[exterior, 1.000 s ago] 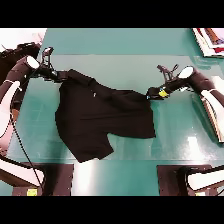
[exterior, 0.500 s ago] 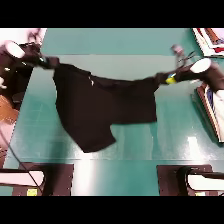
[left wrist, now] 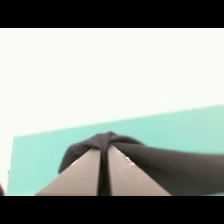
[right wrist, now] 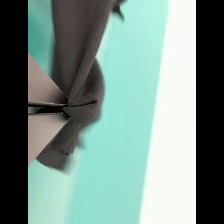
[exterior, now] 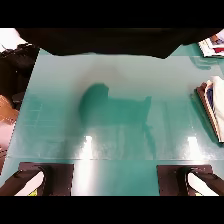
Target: Fold the shirts.
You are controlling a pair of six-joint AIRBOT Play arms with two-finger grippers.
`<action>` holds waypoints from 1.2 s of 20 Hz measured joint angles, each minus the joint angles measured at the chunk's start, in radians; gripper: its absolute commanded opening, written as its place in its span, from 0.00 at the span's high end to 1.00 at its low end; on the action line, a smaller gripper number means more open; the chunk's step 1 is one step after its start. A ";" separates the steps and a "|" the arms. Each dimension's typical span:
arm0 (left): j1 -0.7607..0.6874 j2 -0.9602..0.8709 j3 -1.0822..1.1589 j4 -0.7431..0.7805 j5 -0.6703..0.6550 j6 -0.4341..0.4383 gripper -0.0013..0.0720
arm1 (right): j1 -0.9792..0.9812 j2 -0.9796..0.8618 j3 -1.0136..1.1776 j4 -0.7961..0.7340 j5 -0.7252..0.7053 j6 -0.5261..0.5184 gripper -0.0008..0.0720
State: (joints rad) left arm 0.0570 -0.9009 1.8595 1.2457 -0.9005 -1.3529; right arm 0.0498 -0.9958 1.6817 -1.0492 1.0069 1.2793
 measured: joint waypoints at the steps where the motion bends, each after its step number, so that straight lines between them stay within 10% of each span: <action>1: 0.000 0.037 0.023 -0.004 0.000 0.000 0.95 | -0.015 0.030 0.023 0.000 0.014 -0.002 0.96; 15: 0.000 -0.106 -0.078 -0.090 -0.278 -0.045 0.95 | -0.148 0.155 -0.260 -0.007 0.351 0.211 0.96; 24: 0.000 -0.592 -0.412 -0.100 -0.100 -0.036 0.94 | 0.075 -0.290 -0.508 -0.127 0.041 0.358 0.95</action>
State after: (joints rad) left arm 0.0570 -1.4925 1.4479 1.1458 -1.0000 -1.3891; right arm 0.1249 -1.2854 1.1740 -1.1763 1.0481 1.6375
